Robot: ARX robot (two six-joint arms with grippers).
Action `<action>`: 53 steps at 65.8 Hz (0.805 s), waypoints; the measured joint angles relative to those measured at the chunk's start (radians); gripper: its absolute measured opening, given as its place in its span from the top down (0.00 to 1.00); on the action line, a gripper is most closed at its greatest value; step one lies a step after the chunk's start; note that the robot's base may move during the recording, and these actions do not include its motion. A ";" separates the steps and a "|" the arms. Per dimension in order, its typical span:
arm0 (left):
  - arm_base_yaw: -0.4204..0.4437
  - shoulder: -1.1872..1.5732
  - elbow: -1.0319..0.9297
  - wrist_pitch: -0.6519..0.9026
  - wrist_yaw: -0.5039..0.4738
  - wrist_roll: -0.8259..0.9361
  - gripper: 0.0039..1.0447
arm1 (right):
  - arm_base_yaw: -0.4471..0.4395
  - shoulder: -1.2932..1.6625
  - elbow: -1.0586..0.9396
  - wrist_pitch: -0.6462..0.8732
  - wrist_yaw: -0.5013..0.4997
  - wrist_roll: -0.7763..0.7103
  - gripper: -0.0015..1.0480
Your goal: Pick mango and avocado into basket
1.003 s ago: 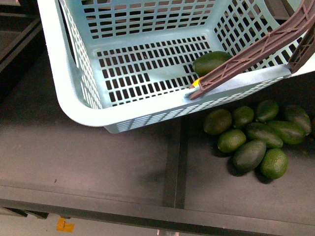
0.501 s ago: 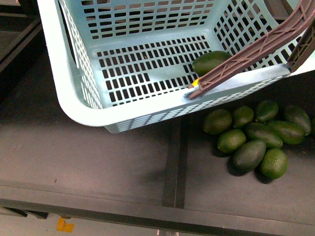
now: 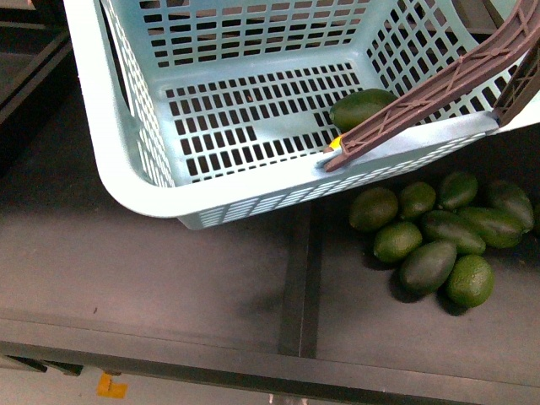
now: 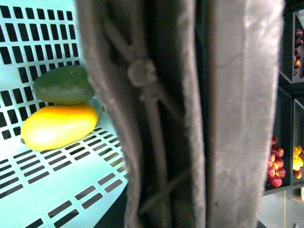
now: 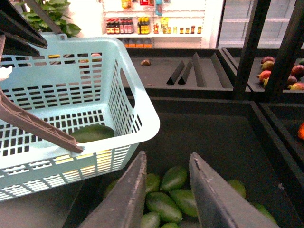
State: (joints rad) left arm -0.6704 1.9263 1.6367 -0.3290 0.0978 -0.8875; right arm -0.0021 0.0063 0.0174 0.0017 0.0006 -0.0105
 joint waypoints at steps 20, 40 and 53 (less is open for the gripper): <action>0.000 0.000 0.000 0.000 0.000 0.000 0.86 | 0.000 0.000 0.000 0.000 0.000 0.001 0.08; -0.011 0.009 0.026 -0.058 -0.098 -0.025 0.86 | 0.000 0.000 0.000 0.000 0.000 0.001 0.08; -0.020 0.086 0.071 -0.074 -0.514 -0.253 0.86 | 0.000 -0.001 0.000 0.000 0.000 0.001 0.08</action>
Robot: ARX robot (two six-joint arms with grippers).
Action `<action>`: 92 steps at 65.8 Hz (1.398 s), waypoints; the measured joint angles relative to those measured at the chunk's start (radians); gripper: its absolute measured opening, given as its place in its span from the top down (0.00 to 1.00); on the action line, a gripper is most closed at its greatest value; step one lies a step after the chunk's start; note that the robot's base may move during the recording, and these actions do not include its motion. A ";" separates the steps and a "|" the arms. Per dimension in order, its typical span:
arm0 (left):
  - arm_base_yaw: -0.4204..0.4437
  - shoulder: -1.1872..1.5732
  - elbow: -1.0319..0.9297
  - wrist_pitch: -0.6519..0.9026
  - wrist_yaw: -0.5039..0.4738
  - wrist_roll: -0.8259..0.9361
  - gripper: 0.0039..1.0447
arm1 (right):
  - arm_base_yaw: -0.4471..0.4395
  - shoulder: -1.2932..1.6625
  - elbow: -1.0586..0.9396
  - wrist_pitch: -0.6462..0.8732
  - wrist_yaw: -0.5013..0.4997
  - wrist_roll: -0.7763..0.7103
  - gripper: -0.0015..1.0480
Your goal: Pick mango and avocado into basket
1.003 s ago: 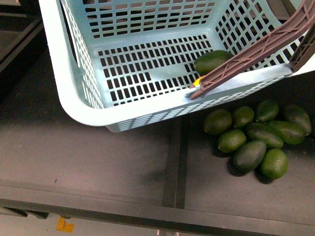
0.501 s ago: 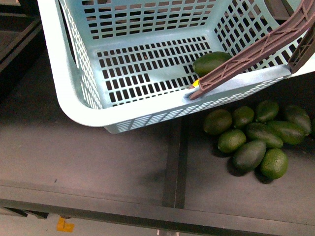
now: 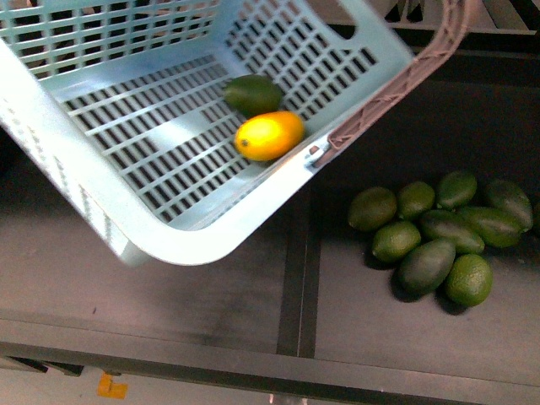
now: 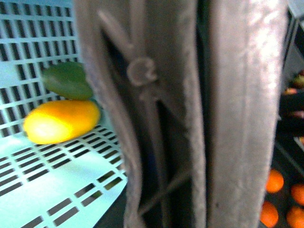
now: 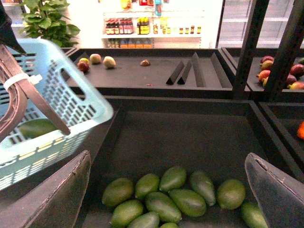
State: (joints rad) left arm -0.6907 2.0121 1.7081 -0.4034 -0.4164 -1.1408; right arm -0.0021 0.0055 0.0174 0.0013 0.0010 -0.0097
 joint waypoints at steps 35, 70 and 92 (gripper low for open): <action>0.195 0.128 -0.052 0.196 0.084 -0.290 0.86 | 0.000 0.000 0.000 0.000 -0.001 0.000 0.08; 0.303 0.314 0.039 0.303 0.205 -0.431 0.86 | 0.000 0.000 0.000 0.000 -0.001 0.000 0.08; 0.304 0.285 -0.084 0.331 0.256 -0.435 0.86 | 0.000 0.000 0.000 0.000 -0.001 0.000 0.08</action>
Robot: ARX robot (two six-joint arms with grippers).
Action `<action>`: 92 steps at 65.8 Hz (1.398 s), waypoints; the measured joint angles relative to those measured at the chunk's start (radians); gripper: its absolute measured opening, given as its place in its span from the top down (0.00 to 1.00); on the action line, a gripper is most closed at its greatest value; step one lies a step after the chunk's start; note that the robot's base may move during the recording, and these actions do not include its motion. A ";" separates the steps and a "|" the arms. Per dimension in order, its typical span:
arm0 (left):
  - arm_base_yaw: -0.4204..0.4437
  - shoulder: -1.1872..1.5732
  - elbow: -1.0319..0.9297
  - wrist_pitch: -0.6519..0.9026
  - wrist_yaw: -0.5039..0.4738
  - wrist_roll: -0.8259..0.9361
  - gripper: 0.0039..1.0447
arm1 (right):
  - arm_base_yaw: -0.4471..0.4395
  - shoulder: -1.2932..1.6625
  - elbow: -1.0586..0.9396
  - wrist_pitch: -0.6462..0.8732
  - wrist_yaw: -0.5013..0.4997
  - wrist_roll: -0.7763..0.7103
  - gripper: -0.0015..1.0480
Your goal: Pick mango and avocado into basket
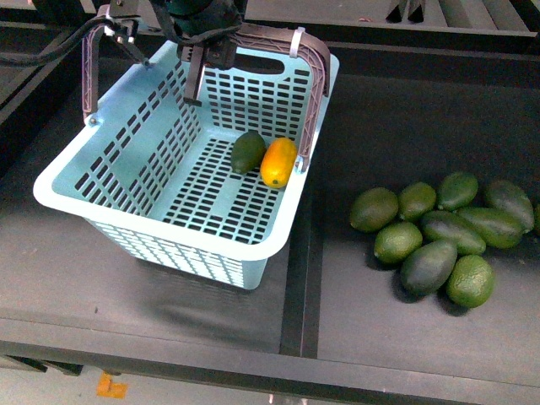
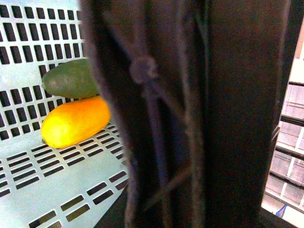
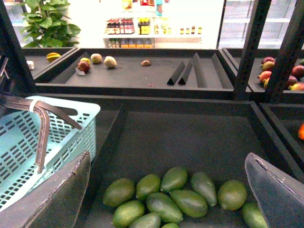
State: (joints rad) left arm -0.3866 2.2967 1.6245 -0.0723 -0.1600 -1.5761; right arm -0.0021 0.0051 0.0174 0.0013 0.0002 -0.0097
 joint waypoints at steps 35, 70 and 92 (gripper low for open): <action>-0.026 -0.355 -0.339 -0.300 -0.374 -0.195 0.08 | 0.000 0.000 0.000 0.000 0.000 0.000 0.08; 0.138 -0.731 -1.204 1.253 -0.092 1.383 0.71 | 0.000 0.000 0.000 0.000 0.000 0.000 0.08; 0.262 -1.078 -1.487 1.139 0.038 1.558 0.98 | 0.000 0.000 0.000 0.000 0.000 0.000 0.08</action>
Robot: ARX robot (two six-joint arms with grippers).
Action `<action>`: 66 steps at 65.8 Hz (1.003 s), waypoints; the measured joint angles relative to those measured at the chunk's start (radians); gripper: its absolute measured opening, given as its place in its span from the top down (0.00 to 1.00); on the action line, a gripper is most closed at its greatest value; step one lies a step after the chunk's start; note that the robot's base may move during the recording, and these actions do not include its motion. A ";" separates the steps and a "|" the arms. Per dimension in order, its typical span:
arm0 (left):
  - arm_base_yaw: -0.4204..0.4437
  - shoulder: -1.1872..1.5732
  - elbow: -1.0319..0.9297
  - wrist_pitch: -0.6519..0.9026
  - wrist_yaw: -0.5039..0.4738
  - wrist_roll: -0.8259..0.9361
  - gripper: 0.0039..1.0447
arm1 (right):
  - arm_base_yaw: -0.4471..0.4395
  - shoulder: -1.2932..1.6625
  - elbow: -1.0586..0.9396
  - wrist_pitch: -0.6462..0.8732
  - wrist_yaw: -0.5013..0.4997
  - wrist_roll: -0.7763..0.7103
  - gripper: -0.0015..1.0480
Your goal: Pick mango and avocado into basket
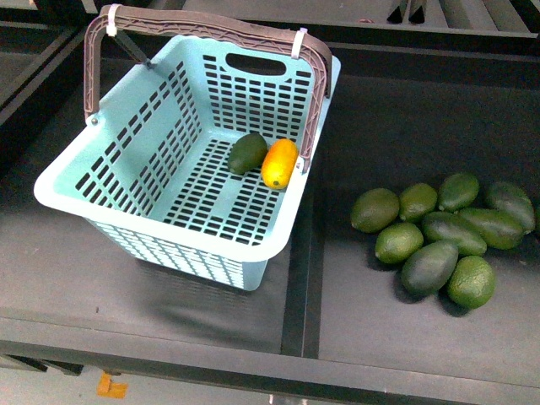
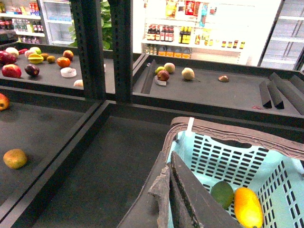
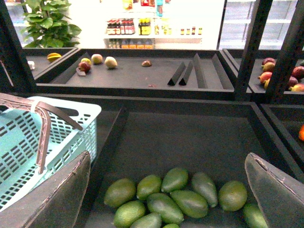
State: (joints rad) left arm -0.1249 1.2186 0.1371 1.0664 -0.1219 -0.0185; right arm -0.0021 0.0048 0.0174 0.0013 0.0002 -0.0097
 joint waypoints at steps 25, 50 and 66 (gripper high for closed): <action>0.120 -0.427 -0.110 -0.312 0.121 0.007 0.98 | 0.000 0.000 0.000 0.000 0.000 0.000 0.08; 0.121 -0.752 -0.122 -0.603 0.122 0.007 0.98 | 0.000 0.000 0.000 0.000 0.000 0.000 0.08; 0.121 -0.889 -0.122 -0.737 0.122 0.007 0.98 | 0.000 0.000 0.000 0.000 0.000 0.000 0.08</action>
State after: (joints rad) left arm -0.0044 0.3298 0.0147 0.3298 -0.0002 -0.0113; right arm -0.0021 0.0048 0.0174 0.0013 0.0002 -0.0097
